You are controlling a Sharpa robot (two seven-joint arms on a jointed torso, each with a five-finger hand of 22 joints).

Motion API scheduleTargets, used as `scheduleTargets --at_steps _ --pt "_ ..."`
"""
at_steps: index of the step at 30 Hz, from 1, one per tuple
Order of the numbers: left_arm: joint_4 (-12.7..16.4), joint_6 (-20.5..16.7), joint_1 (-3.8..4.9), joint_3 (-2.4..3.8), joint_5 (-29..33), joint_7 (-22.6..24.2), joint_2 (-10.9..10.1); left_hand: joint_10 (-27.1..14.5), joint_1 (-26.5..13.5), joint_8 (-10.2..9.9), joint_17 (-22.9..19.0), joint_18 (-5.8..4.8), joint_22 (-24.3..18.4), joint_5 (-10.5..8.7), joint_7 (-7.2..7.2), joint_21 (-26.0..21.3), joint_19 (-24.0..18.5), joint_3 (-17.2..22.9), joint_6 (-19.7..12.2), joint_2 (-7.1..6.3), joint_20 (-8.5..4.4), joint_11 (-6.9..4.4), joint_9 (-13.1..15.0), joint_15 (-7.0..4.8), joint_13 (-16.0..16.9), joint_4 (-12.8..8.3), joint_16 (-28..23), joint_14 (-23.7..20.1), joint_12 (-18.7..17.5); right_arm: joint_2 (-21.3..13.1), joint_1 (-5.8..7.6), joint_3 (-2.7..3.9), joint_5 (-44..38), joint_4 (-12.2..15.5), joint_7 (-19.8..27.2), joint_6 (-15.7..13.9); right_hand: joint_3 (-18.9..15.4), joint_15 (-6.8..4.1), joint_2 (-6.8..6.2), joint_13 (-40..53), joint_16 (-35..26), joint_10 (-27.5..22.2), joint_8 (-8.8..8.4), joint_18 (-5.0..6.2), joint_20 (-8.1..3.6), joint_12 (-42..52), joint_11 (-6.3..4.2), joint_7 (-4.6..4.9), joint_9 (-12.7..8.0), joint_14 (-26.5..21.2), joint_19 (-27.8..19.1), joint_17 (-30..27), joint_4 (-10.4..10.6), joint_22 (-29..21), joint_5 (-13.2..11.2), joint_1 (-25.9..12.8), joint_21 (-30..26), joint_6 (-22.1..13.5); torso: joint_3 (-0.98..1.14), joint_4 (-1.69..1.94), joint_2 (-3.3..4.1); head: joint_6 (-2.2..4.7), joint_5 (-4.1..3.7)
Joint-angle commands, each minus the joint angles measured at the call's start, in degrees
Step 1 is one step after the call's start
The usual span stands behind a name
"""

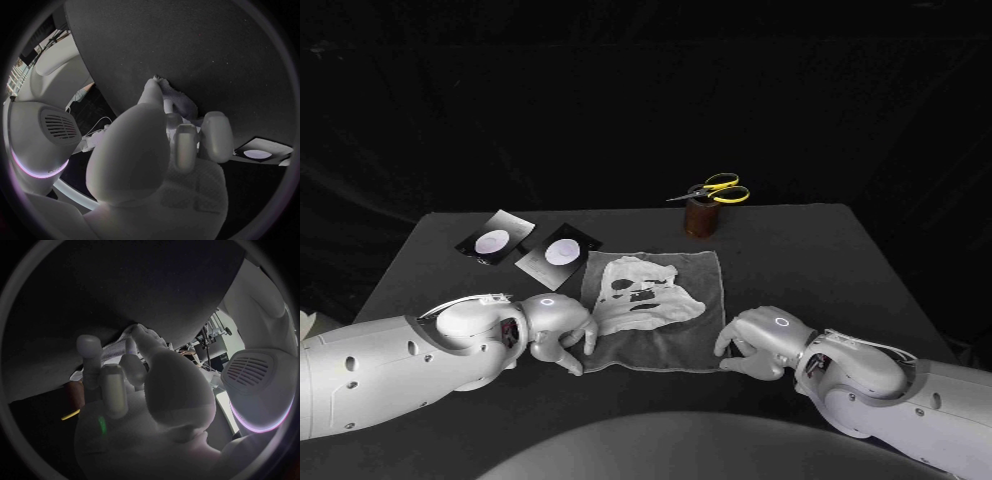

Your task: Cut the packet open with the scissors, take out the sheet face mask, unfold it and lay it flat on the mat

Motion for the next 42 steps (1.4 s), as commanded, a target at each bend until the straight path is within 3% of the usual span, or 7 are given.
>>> scheduleTargets --at_steps 1,15,17,20,22,26,42 --pt "-0.85 1.82 -1.18 -0.96 -2.90 -2.09 0.50 0.59 5.16 -0.48 8.38 -0.63 0.38 0.36 0.06 0.36 0.05 2.63 0.87 6.53 -0.39 -0.06 -0.18 -0.36 0.29 -1.49 0.23 2.88 -0.08 0.31 -0.79 -0.64 -3.86 -2.01 -4.52 4.72 1.53 -0.55 2.07 0.80 0.50 0.74 0.48 -0.07 -0.12 0.90 -0.27 -0.23 0.06 2.88 0.69 4.26 -0.86 2.94 0.04 0.16 1.13 0.78 -0.01 0.00 0.04 0.01 -0.20" --pt "-0.85 0.38 -1.19 -0.94 -1.73 -1.67 0.68 2.07 3.01 -0.91 8.86 -0.65 0.48 0.34 0.03 0.36 0.13 9.32 0.74 7.69 -0.56 -0.13 -0.39 -0.47 1.36 -1.44 0.31 3.13 -0.67 0.61 -0.81 -0.62 -4.90 -2.76 -5.50 3.82 5.95 -1.05 7.32 2.60 1.23 2.36 1.53 -0.50 -0.76 2.52 -0.78 -0.79 0.46 3.57 1.75 5.58 3.66 4.18 0.03 -2.58 3.70 -0.87 0.04 -0.06 0.03 0.01 -0.34" --pt "-0.85 0.18 -1.19 -0.94 -1.51 -1.56 0.74 2.74 0.78 0.47 8.98 -0.65 0.57 0.40 -0.02 0.37 0.18 15.68 0.08 5.35 -0.63 -0.16 0.54 -0.51 2.02 -1.42 0.31 3.18 -0.74 0.43 -0.81 -0.62 -4.92 -2.76 -5.35 4.60 7.56 -1.02 7.02 3.06 1.32 2.60 2.04 -0.54 -0.80 2.89 -0.75 -0.76 0.74 3.64 1.81 5.74 4.11 4.35 0.02 -2.84 3.91 -1.09 0.02 -0.04 0.02 0.01 -0.39" --pt "-0.81 0.09 -1.19 -0.93 -1.17 -1.28 0.80 2.99 -0.35 0.98 9.03 -0.62 0.60 0.39 -0.08 0.37 0.20 18.49 -0.17 4.13 -0.69 -0.17 0.89 -0.45 2.44 -1.40 0.30 3.19 -0.63 0.15 -0.81 -0.62 -4.93 -2.63 -5.16 6.47 9.21 -1.00 6.23 3.66 1.38 2.84 2.72 -0.52 -0.82 3.37 -0.77 -0.76 1.12 3.68 1.70 5.87 4.61 4.43 0.02 -3.22 3.77 -1.33 0.01 -0.04 0.01 0.01 -0.35" --pt "-0.76 0.19 -1.19 -0.93 -1.03 -0.99 0.79 3.46 -2.43 2.09 9.09 -0.65 0.63 0.33 -0.12 0.32 0.20 24.14 -0.46 1.78 -0.68 -0.28 1.61 -0.58 3.20 -1.72 0.27 3.22 -0.37 -0.09 -0.81 -0.62 -4.94 -2.48 -5.14 7.65 9.80 -1.00 5.79 3.83 1.36 2.89 3.06 -0.52 -0.81 3.47 -0.77 -0.81 1.31 3.67 1.65 5.86 4.80 4.46 0.02 -3.37 3.73 -1.36 0.00 -0.02 0.01 0.01 -0.32" --pt "-0.63 1.25 -1.18 -0.93 -0.48 -0.14 0.73 3.74 -3.92 2.91 9.09 -0.63 0.58 0.36 -0.15 0.22 0.11 27.86 -0.65 0.12 -0.70 -0.32 2.15 -0.64 3.72 -2.03 0.24 3.21 -0.23 -0.72 -0.81 -0.62 -5.05 -2.17 -5.32 10.17 11.23 -1.01 4.97 4.08 1.38 2.99 3.76 -0.53 -0.82 3.57 -0.80 -0.84 1.72 3.69 1.61 5.92 5.31 4.53 0.02 -3.61 3.79 -1.66 0.01 0.03 0.02 0.01 -0.25" --pt "-0.01 7.03 -1.17 -0.94 1.10 2.17 0.31 3.89 -4.67 3.43 8.71 -0.49 0.09 0.35 -0.15 -0.25 -0.33 29.74 -0.65 -0.86 -0.68 -0.33 2.46 -0.63 4.23 -2.43 0.05 2.99 -0.09 -2.83 -0.81 -0.64 -6.71 -1.37 -7.28 16.43 13.08 -1.02 3.63 4.26 1.42 3.12 5.01 -0.53 -0.80 3.50 -0.89 -0.99 2.42 3.73 1.50 6.04 6.29 4.55 0.01 -4.03 3.78 -1.92 0.03 -0.03 0.01 0.01 -0.38"
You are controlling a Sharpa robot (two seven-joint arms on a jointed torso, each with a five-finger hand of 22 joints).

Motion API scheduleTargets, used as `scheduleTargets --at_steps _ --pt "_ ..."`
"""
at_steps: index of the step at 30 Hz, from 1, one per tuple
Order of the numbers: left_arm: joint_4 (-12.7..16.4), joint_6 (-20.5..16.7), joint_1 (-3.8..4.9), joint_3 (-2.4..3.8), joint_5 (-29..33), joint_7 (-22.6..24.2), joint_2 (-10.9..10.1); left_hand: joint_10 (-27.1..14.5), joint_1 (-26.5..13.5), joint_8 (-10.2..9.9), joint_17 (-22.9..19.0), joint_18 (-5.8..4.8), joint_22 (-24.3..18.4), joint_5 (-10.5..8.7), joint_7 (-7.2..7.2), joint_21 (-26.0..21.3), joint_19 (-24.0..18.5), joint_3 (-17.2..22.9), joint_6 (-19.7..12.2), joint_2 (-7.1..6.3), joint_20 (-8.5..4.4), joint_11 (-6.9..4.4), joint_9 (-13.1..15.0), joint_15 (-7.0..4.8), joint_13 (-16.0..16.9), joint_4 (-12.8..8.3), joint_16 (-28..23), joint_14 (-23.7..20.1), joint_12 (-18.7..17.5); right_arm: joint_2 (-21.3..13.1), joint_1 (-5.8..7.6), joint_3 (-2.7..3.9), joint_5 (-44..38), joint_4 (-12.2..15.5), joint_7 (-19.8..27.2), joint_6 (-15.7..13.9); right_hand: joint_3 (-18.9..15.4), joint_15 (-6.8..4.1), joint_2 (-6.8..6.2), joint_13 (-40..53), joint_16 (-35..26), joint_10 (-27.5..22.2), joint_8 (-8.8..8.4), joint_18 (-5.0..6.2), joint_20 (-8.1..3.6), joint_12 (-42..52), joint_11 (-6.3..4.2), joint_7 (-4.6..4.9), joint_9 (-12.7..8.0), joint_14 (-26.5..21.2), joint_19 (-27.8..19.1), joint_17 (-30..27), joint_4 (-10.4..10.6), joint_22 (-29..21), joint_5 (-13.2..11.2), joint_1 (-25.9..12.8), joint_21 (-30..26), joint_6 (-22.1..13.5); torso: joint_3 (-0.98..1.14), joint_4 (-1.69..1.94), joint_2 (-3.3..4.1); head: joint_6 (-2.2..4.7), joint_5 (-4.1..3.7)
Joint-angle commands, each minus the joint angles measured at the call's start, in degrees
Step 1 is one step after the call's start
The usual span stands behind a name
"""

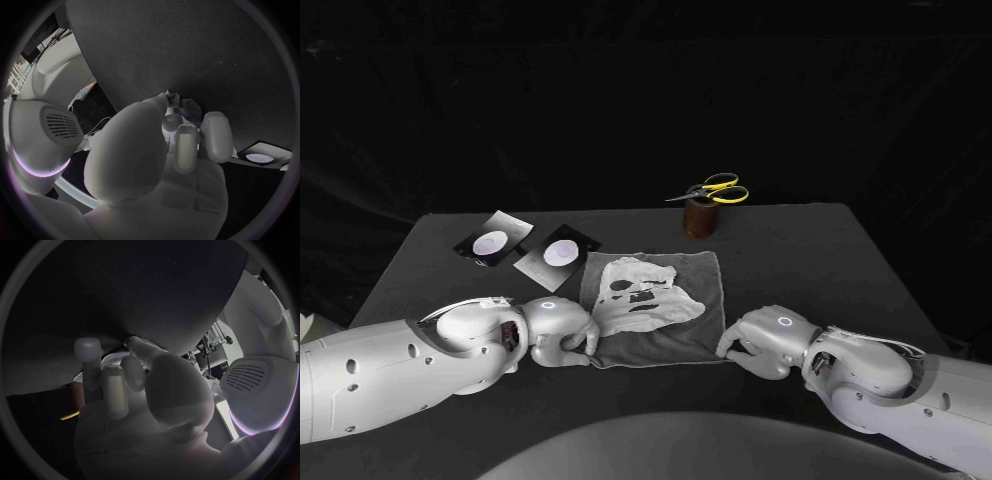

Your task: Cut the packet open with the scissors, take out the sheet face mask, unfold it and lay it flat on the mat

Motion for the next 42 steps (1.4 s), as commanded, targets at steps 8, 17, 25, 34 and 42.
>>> scheduleTargets --at_steps 8,17,25,34,42 --pt "0.36 9.73 -0.81 -0.79 1.71 2.58 -0.29 0.85 -0.09 0.50 8.51 -0.42 0.01 0.26 0.15 -0.47 -0.50 3.20 -0.06 -1.02 -0.24 -0.59 0.20 -0.21 0.02 -2.60 -0.02 2.90 0.24 -1.69 -1.14 -1.19 -2.98 -1.48 -6.59 13.96 0.54 -0.15 -0.92 0.02 0.20 0.81 2.05 0.32 -0.10 -0.08 -0.61 3.48 3.18 3.65 -0.04 6.11 0.69 4.54 -0.20 -0.14 0.18 3.17 0.03 0.03 0.02 0.01 -0.22" --pt "0.49 12.96 -0.79 -0.79 2.02 2.58 -0.62 0.92 -0.25 0.70 8.55 -0.44 0.06 0.26 0.16 -0.47 -0.53 3.67 0.05 -1.38 -0.21 -0.59 0.31 -0.20 0.25 -2.84 -0.02 2.89 0.32 -1.89 -1.14 -1.21 -2.99 -0.27 -5.84 15.69 0.94 -0.19 -1.42 -0.18 0.15 0.77 2.46 0.37 -0.08 -0.37 -0.69 3.37 3.40 3.64 -0.18 6.05 1.01 4.47 -0.20 -0.26 -0.14 3.12 0.02 -0.05 0.05 0.01 -0.18" --pt "0.69 14.67 -0.76 -0.80 2.05 1.96 -0.75 1.02 -0.33 0.77 8.52 -0.40 -0.06 0.26 0.15 -0.58 -0.64 3.91 0.08 -1.38 -0.20 -0.59 0.34 -0.19 0.43 -2.89 -0.03 2.87 0.39 -2.18 -1.15 -1.33 -2.64 1.40 -5.45 17.67 1.13 -0.21 -1.64 -0.13 0.12 0.82 2.63 0.41 -0.07 -0.34 -0.72 3.32 3.49 3.63 -0.28 6.00 1.13 4.41 -0.20 -0.28 -0.39 3.07 0.02 0.00 0.07 0.01 -0.21" --pt "0.48 15.19 -0.66 -0.79 1.93 1.12 -0.95 1.00 -0.36 0.78 8.46 -0.39 -0.09 0.26 0.14 -0.62 -0.67 4.02 0.08 -1.40 -0.20 -0.59 0.35 -0.19 0.43 -2.92 -0.06 2.83 0.39 -2.87 -1.20 -1.51 -2.45 3.18 -5.49 19.67 1.33 -0.23 -1.84 -0.16 0.15 0.84 2.85 0.41 -0.07 -0.40 -0.76 3.26 3.61 3.64 -0.31 6.06 1.28 4.40 -0.20 -0.32 -0.41 3.06 0.03 0.01 0.02 0.01 -0.34" --pt "0.08 15.43 -0.56 -0.79 1.77 0.51 -1.01 0.91 -0.51 0.81 8.39 -0.37 -0.15 0.26 0.16 -0.68 -0.73 4.16 0.04 -1.56 -0.20 -0.58 0.36 -0.18 0.34 -2.95 -0.09 2.79 0.35 -4.10 -1.21 -1.58 -2.58 4.62 -6.66 21.33 1.50 -0.24 -1.97 -0.16 0.16 0.88 3.02 0.40 -0.06 -0.43 -0.79 3.21 3.70 3.66 -0.30 6.09 1.44 4.41 -0.20 -0.36 -0.35 3.05 -0.06 -0.03 0.00 0.01 -0.65"
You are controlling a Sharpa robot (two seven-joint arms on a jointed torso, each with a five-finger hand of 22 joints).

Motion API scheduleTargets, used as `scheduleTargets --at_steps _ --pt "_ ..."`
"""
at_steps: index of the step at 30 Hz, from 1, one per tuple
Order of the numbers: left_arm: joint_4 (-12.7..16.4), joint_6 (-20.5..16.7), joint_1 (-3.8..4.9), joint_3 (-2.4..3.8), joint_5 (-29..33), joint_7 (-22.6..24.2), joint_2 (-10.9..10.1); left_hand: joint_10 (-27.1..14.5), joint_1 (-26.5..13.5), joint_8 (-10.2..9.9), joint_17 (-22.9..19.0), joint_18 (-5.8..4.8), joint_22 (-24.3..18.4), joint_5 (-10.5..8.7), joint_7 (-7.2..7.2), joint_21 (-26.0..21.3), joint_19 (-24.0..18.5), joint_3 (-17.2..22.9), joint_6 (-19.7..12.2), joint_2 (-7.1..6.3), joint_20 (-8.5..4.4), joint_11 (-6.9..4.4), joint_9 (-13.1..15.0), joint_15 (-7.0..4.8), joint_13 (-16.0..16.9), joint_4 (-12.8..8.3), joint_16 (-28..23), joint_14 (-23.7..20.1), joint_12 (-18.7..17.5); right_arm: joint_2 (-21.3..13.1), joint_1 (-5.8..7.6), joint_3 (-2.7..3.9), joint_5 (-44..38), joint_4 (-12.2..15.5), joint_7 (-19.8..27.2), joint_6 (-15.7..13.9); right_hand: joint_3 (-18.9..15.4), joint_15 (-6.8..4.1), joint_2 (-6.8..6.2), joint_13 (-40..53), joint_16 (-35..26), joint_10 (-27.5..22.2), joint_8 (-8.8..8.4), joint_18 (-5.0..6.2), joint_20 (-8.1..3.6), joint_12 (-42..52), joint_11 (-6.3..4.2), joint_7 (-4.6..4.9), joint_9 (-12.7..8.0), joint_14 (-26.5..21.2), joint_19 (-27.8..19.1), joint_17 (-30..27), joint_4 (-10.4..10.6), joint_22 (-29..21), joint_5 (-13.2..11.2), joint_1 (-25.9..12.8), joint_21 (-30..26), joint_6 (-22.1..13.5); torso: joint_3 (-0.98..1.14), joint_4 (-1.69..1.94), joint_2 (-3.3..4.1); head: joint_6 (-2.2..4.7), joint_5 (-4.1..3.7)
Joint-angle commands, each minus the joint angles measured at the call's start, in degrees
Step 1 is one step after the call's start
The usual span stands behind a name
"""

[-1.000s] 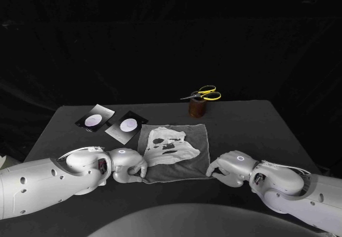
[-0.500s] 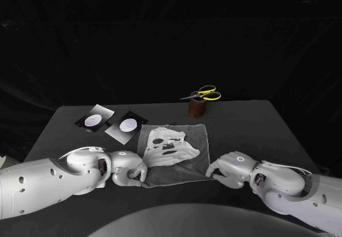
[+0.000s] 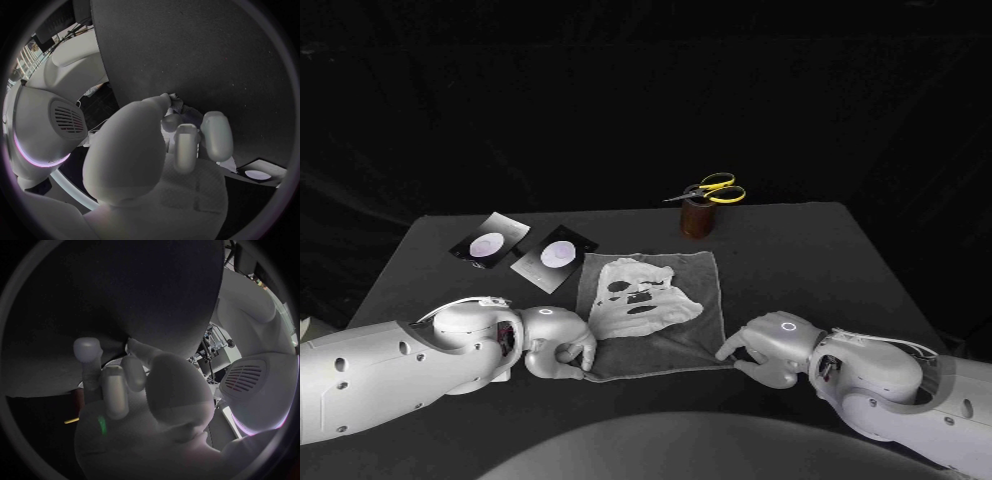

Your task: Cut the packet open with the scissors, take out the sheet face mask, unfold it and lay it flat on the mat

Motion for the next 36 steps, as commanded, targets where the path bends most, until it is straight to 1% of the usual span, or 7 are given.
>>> scheduleTargets --at_steps 1,8,20,30,31,34,36 --pt "-0.64 7.21 -1.01 -1.08 -2.04 -1.83 -0.22 0.35 0.33 0.31 8.32 -0.35 -0.10 0.20 -0.03 -0.45 -0.61 0.27 0.23 -0.26 0.00 -0.07 0.02 -0.20 -0.14 0.01 -0.01 2.76 0.07 -0.80 -1.71 -1.72 -1.55 -0.78 -2.95 14.23 0.16 -0.36 -0.49 0.05 0.29 0.77 10.95 0.84 -0.06 0.09 -0.66 6.93 13.47 3.77 -0.28 6.09 0.10 4.43 -0.25 -0.12 -0.13 7.52 -0.05 0.01 0.00 0.01 -0.13" --pt "-1.34 7.54 -0.69 -1.08 -2.46 -2.38 -0.44 0.35 0.33 0.31 8.32 -0.35 -0.10 0.20 -0.03 -0.45 -0.61 0.27 0.23 -0.26 0.00 -0.07 0.02 -0.20 -0.14 0.01 -0.01 2.76 0.07 -1.83 -1.71 -1.73 -1.92 -0.29 -4.50 15.68 0.29 -0.37 -0.58 0.01 0.32 0.78 11.06 0.80 -0.05 0.03 -0.69 6.89 13.53 3.79 -0.22 6.15 0.20 4.48 -0.25 -0.13 0.09 7.50 -0.03 0.06 0.03 0.01 -0.23" --pt "-1.85 7.57 -0.35 -1.08 -2.62 -2.52 -0.47 -0.17 -0.07 0.44 8.10 -0.29 -0.30 0.19 0.01 -0.65 -0.81 0.45 0.17 -0.77 0.02 -0.04 0.09 -0.17 -0.80 -0.13 -0.11 2.64 -0.24 -3.35 -1.70 -1.76 -1.84 1.32 -4.70 18.26 0.64 -0.40 -0.87 0.01 0.29 0.87 11.40 0.75 -0.03 -0.01 -0.75 6.79 13.70 3.79 -0.18 6.12 0.47 4.52 -0.25 -0.20 0.30 7.48 -0.14 0.01 -0.06 0.01 -0.48" --pt "-1.69 6.47 -0.23 -1.08 -2.43 -1.51 -0.29 -0.51 -0.14 0.52 7.87 -0.22 -0.57 0.19 0.03 -0.91 -1.04 0.59 0.17 -1.00 0.03 -0.02 0.13 -0.14 -1.18 -0.31 -0.21 2.51 -0.45 -5.63 -1.40 -1.76 -1.77 4.57 -4.92 18.17 1.16 -0.48 -1.34 0.14 0.38 1.07 11.88 0.64 -0.02 0.07 -0.86 6.65 13.95 3.86 0.02 6.28 0.83 4.67 -0.25 -0.27 0.96 7.47 -0.10 0.06 -0.02 0.01 -0.74" --pt "-1.68 6.34 -0.23 -1.08 -2.40 -1.44 -0.30 -0.72 -0.16 0.53 7.79 -0.19 -0.65 0.18 0.05 -0.98 -1.11 0.64 0.17 -1.07 0.04 -0.01 0.14 -0.14 -1.44 -0.37 -0.25 2.46 -0.57 -5.89 -1.32 -1.75 -1.76 5.16 -4.97 17.91 1.16 -0.48 -1.34 0.14 0.38 1.07 11.88 0.64 -0.02 0.07 -0.86 6.65 13.95 3.86 0.02 6.28 0.83 4.67 -0.25 -0.27 0.96 7.47 -0.01 0.06 0.04 0.01 -0.76" --pt "-1.66 5.97 -0.21 -1.08 -2.34 -1.30 -0.31 -1.27 -0.21 0.56 7.63 -0.16 -0.76 0.18 0.11 -1.10 -1.23 0.80 0.13 -1.19 0.06 0.03 0.15 -0.11 -2.08 -0.51 -0.32 2.37 -0.90 -6.21 -1.09 -1.75 -1.76 5.90 -4.92 16.75 1.37 -0.51 -1.50 0.12 0.42 1.11 12.04 0.60 -0.02 0.02 -0.91 6.61 14.03 3.90 0.10 6.37 0.96 4.72 -0.25 -0.28 1.19 7.45 0.01 0.02 0.06 0.01 -0.85" --pt "-1.65 5.78 -0.20 -1.08 -2.32 -1.22 -0.30 -1.30 -0.22 0.57 7.59 -0.16 -0.75 0.19 0.12 -1.10 -1.23 0.84 0.12 -1.21 0.06 0.04 0.15 -0.11 -2.08 -0.54 -0.35 2.34 -0.92 -6.41 -0.93 -1.75 -1.77 6.28 -4.47 14.18 1.58 -0.56 -1.60 0.15 0.45 1.17 12.18 0.55 -0.02 0.03 -0.94 6.59 14.10 3.92 0.23 6.43 1.07 4.80 -0.25 -0.27 1.53 7.45 0.01 0.09 0.08 0.01 -0.94"
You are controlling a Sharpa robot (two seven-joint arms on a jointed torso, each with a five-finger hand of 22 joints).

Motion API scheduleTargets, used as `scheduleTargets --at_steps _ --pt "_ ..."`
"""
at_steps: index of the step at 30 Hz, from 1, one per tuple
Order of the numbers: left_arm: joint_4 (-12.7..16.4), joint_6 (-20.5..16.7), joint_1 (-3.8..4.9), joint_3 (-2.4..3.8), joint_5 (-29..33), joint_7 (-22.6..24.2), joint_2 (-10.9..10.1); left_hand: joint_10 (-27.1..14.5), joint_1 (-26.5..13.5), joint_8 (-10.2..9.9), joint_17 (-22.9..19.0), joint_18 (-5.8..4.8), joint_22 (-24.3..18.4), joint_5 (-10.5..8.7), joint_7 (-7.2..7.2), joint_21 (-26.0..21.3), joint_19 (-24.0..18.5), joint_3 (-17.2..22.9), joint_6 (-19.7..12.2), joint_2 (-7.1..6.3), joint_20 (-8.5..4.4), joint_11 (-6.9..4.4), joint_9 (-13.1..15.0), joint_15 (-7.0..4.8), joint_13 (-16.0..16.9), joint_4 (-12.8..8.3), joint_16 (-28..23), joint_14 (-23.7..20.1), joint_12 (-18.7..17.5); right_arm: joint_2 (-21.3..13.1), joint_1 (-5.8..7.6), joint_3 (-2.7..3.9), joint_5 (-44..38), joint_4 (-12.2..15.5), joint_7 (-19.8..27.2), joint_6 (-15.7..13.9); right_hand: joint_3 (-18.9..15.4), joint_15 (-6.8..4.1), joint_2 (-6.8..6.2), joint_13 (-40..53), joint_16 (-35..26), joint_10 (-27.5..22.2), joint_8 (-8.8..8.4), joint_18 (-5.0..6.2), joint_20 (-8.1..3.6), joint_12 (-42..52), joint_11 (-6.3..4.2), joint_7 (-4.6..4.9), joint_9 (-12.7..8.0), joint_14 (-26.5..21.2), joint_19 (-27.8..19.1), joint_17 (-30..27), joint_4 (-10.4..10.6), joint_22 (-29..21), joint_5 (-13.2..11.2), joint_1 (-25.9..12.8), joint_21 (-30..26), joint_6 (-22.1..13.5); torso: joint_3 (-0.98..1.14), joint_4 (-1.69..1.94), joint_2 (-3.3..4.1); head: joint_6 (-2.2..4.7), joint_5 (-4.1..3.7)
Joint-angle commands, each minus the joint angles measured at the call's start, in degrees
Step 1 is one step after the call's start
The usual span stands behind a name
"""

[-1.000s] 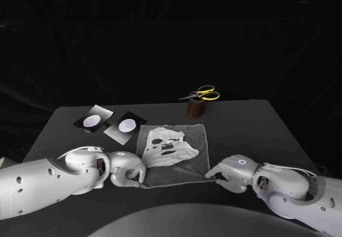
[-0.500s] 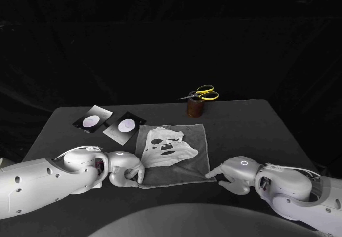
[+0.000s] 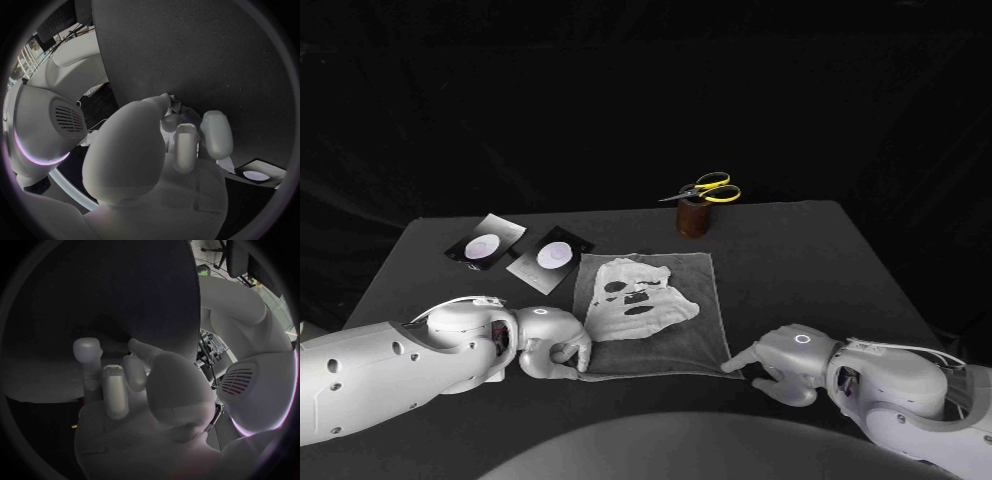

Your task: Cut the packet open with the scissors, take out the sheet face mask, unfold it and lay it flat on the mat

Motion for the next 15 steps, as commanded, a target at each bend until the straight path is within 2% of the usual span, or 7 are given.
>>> scheduleTargets --at_steps 1,2,4,8,11,12,15 --pt "-0.75 4.51 -0.79 -0.91 -2.67 -1.82 -0.38 -0.32 0.09 0.33 7.59 -0.17 -0.01 0.21 0.33 -0.21 -0.39 0.34 0.30 -0.46 0.05 -0.07 0.11 -0.11 -0.23 -0.03 -0.31 2.35 -0.23 -0.58 -0.96 -1.22 -1.02 0.06 -0.80 6.25 0.66 -0.45 -0.63 -0.14 0.18 1.16 20.80 0.67 -0.03 -0.11 -0.81 13.27 14.16 3.77 0.21 6.26 0.11 4.77 -0.24 0.04 0.29 13.84 0.04 0.05 0.09 0.00 -0.08" --pt "-0.74 4.48 -0.79 -0.91 -2.67 -1.80 -0.38 -0.32 0.09 0.33 7.59 -0.17 -0.01 0.21 0.33 -0.21 -0.39 0.34 0.30 -0.46 0.05 -0.07 0.11 -0.11 -0.23 -0.03 -0.31 2.35 -0.23 -0.63 -0.93 -1.22 -1.03 0.14 -0.68 5.63 0.83 -0.47 -0.70 -0.14 0.21 1.18 20.86 0.64 -0.04 -0.12 -0.83 13.25 14.19 3.79 0.31 6.31 0.14 4.82 -0.24 0.10 0.51 13.81 0.05 0.05 0.10 0.00 -0.09" --pt "-0.70 4.31 -0.78 -0.91 -2.58 -1.68 -0.37 -0.44 0.08 0.33 7.58 -0.15 -0.07 0.21 0.34 -0.26 -0.45 0.37 0.29 -0.48 0.05 -0.06 0.11 -0.10 -0.38 -0.05 -0.31 2.35 -0.30 -0.81 -0.66 -1.21 -0.99 0.37 0.08 2.06 1.38 -0.56 -1.12 0.03 0.36 1.37 21.18 0.58 -0.10 0.02 -0.89 13.22 14.35 3.90 0.57 6.60 0.33 4.94 -0.24 0.13 1.03 13.78 0.10 0.04 0.13 0.00 -0.09" --pt "-0.63 3.88 -0.78 -0.91 -2.33 -1.41 -0.33 -1.35 -0.01 0.33 7.44 -0.14 -0.13 0.20 0.46 -0.34 -0.53 0.62 0.14 -0.65 0.09 0.03 0.10 -0.05 -1.43 -0.26 -0.39 2.25 -0.86 -0.84 -0.31 -1.20 -0.70 -0.04 0.69 -3.11 1.96 -0.55 -1.49 -0.70 -0.14 1.11 21.34 0.72 -0.13 -0.91 -0.86 13.25 14.44 3.71 0.30 5.78 0.92 4.73 -0.25 -0.09 0.13 13.41 0.08 0.03 0.09 0.00 -0.17" --pt "-0.57 3.66 -0.77 -0.91 -2.06 -1.14 -0.33 -1.85 -0.06 0.23 7.36 -0.12 -0.18 0.20 0.56 -0.41 -0.59 0.80 -0.11 -0.73 0.13 0.11 0.06 0.01 -1.93 -0.44 -0.43 2.19 -1.15 -0.83 -0.11 -1.20 0.16 -0.59 1.25 -7.30 2.93 -0.38 -2.10 -1.62 -0.82 0.66 21.03 0.99 -0.14 -2.18 -0.56 13.67 14.38 3.41 -0.32 4.78 1.83 4.32 -0.24 -0.12 -1.61 11.91 0.09 0.03 0.14 0.00 -0.18" --pt "-0.55 3.60 -0.77 -0.91 -1.94 -1.02 -0.35 -2.97 -0.07 0.19 7.07 -0.06 -0.40 0.20 0.65 -0.62 -0.79 1.00 -0.21 -0.87 0.18 0.19 0.03 0.08 -3.28 -0.68 -0.56 2.02 -1.85 -0.81 -0.02 -1.20 0.62 -0.79 1.57 -8.82 3.12 -0.21 -2.60 -1.83 -1.02 0.55 20.60 1.02 -0.13 -2.49 -0.28 14.05 14.22 3.32 -0.42 4.49 2.17 4.26 -0.25 -0.25 -1.86 10.92 0.09 0.04 0.16 0.00 -0.22" --pt "-0.44 3.59 -0.77 -0.91 -1.62 -0.56 -0.43 -3.33 0.04 0.31 7.02 -0.04 -0.45 0.20 0.75 -0.70 -0.87 1.37 -0.01 -1.12 0.25 0.27 0.05 0.16 -3.54 -1.19 -0.61 1.96 -2.08 -0.81 0.17 -1.20 2.34 -1.25 2.94 -12.96 2.55 0.18 -4.46 -2.36 -1.43 0.24 19.94 1.17 -0.02 -3.22 0.19 14.56 13.96 3.13 -0.92 3.90 3.01 3.94 -0.26 -1.05 -3.18 9.75 0.07 0.06 0.15 0.00 -0.13"
